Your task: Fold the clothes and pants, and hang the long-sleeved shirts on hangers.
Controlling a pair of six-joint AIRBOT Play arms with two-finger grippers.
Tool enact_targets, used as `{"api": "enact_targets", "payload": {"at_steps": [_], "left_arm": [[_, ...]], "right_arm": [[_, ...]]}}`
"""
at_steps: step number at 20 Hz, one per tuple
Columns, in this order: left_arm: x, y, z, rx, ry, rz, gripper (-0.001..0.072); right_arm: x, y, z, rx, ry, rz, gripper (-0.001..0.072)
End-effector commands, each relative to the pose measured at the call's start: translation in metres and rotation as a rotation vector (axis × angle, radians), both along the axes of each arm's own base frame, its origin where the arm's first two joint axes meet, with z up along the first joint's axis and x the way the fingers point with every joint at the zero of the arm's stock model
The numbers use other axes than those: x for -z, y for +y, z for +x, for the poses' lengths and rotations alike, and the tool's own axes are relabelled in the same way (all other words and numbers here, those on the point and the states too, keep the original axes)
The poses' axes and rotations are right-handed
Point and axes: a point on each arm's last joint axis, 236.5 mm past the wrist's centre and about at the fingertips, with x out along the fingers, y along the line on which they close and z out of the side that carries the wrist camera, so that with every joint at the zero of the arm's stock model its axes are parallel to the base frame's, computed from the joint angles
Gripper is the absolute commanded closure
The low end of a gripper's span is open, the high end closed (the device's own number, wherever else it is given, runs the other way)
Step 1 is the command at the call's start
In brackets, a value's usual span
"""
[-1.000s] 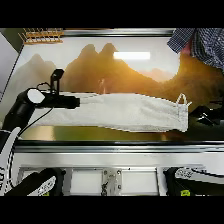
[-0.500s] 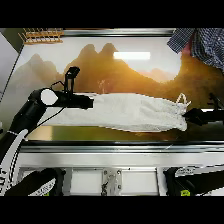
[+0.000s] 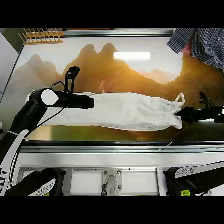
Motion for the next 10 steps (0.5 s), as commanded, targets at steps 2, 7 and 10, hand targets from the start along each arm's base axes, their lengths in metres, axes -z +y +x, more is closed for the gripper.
{"api": "enact_targets", "payload": {"at_steps": [2,7,10], "left_arm": [[0.0,0.0,0.0,0.0,0.0,0.0,0.0698],[0.0,0.0,0.001,-0.002,-0.005,-0.001,0.0698],[0.0,0.0,0.001,-0.003,-0.006,-0.001,0.0698]], "right_arm": [[-0.003,0.022,-0.002,-0.062,0.022,0.037,0.0015],[-0.003,0.026,-0.004,-0.044,0.057,0.056,0.0015],[-0.002,0.037,-0.003,-0.072,0.059,0.06,0.0015]]}}
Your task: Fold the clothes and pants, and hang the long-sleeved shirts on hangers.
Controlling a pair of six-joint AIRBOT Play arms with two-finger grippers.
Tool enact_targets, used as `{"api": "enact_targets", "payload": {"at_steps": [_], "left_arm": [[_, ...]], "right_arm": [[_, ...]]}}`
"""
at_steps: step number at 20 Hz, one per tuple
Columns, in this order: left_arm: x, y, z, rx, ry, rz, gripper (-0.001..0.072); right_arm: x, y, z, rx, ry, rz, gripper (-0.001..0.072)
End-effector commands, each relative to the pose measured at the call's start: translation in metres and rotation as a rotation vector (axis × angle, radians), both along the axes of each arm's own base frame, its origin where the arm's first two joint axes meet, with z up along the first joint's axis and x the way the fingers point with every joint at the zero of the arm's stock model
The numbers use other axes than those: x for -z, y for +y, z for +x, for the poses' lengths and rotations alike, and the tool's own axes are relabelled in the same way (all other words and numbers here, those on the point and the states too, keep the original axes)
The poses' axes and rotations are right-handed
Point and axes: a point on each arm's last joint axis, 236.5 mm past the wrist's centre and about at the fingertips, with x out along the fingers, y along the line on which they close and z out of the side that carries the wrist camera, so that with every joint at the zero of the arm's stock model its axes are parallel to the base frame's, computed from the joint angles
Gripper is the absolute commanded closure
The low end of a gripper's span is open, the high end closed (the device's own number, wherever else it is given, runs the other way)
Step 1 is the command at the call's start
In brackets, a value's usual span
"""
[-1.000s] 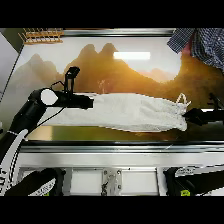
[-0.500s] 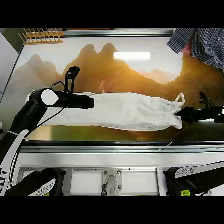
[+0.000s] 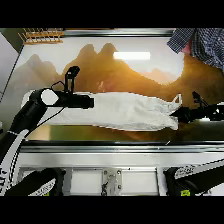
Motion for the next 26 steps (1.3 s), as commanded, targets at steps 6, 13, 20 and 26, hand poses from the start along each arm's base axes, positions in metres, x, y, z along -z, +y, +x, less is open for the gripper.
{"api": "enact_targets", "payload": {"at_steps": [6,13,20,26], "left_arm": [[0.0,0.0,0.0,0.0,-0.001,0.001,0.0698],[0.0,0.0,0.0,0.002,-0.003,0.002,0.0698],[0.025,-0.004,0.001,-0.009,0.075,-0.001,0.0698],[0.083,-0.044,0.006,0.028,0.203,-0.02,0.0698]], "right_arm": [[0.0,0.032,0.004,-0.078,0.011,0.009,0.0017],[0.002,0.032,-0.001,-0.114,0.021,-0.018,0.0668],[-0.002,-0.012,-0.029,-0.171,0.11,-0.263,0.0669],[-0.065,-0.046,-0.027,-0.203,0.039,-0.454,0.0668]]}}
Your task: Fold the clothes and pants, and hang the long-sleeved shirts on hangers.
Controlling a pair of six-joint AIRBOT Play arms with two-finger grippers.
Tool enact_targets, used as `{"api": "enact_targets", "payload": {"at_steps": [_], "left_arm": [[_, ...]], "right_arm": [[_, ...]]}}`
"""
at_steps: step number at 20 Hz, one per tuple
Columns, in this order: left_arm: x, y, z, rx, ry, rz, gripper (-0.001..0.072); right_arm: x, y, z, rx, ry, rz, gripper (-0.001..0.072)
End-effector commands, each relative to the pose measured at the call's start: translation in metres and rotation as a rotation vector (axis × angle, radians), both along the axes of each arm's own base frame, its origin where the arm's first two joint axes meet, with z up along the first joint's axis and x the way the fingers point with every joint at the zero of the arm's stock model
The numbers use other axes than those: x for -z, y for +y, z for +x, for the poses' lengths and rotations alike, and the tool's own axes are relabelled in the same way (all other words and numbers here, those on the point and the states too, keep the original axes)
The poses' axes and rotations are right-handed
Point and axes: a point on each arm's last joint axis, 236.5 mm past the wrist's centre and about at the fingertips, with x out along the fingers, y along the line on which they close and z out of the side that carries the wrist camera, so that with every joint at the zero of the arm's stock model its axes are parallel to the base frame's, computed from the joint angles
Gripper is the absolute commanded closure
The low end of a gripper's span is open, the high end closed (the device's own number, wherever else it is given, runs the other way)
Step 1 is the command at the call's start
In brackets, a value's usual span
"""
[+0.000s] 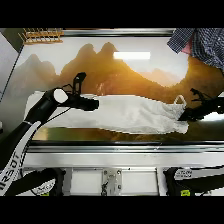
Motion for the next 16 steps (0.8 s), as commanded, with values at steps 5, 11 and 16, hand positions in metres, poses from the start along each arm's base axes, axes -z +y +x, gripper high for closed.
{"api": "enact_targets", "payload": {"at_steps": [5,11,16], "left_arm": [[0.062,-0.065,0.007,0.144,0.102,0.028,0.0698],[0.095,-0.073,0.022,0.165,0.169,0.052,0.0698],[0.108,-0.064,0.019,0.211,0.183,0.114,0.0699]], "right_arm": [[-0.094,-0.015,-0.002,-0.037,-0.062,-0.103,0.067],[-0.152,-0.005,0.019,-0.041,-0.238,-0.106,0.0671],[-0.191,0.022,0.034,-0.074,-0.371,-0.007,0.0671]]}}
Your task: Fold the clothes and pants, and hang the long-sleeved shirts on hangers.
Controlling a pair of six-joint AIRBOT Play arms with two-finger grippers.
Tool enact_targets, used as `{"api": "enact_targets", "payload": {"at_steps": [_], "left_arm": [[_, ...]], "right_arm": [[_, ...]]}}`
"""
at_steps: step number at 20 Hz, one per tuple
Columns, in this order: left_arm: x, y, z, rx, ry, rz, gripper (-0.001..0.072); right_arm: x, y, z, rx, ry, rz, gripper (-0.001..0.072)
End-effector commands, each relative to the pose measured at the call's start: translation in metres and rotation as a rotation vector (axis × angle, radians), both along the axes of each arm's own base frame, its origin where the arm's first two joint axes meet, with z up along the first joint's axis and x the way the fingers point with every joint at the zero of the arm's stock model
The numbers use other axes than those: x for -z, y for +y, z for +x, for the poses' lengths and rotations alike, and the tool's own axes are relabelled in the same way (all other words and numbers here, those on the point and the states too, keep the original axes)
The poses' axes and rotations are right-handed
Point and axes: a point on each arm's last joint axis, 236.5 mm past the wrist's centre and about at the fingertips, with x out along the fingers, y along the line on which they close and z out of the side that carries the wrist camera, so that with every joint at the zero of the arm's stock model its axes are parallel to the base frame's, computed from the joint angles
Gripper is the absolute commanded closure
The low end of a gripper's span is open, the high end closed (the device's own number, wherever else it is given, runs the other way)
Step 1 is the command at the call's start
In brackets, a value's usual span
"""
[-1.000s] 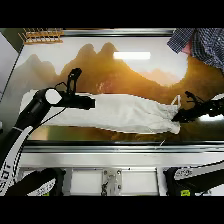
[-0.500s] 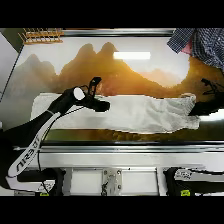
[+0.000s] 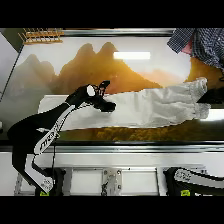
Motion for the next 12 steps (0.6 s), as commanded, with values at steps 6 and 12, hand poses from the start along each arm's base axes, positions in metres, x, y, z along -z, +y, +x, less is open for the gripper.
{"api": "enact_targets", "payload": {"at_steps": [6,12], "left_arm": [[0.013,0.01,-0.007,0.07,0.005,0.079,0.0698],[0.013,0.0,-0.014,0.095,0.001,0.078,0.0699]], "right_arm": [[-0.07,0.054,0.02,-0.104,-0.215,0.215,0.0671],[-0.133,0.101,0.029,-0.195,-0.4,0.45,0.0671]]}}
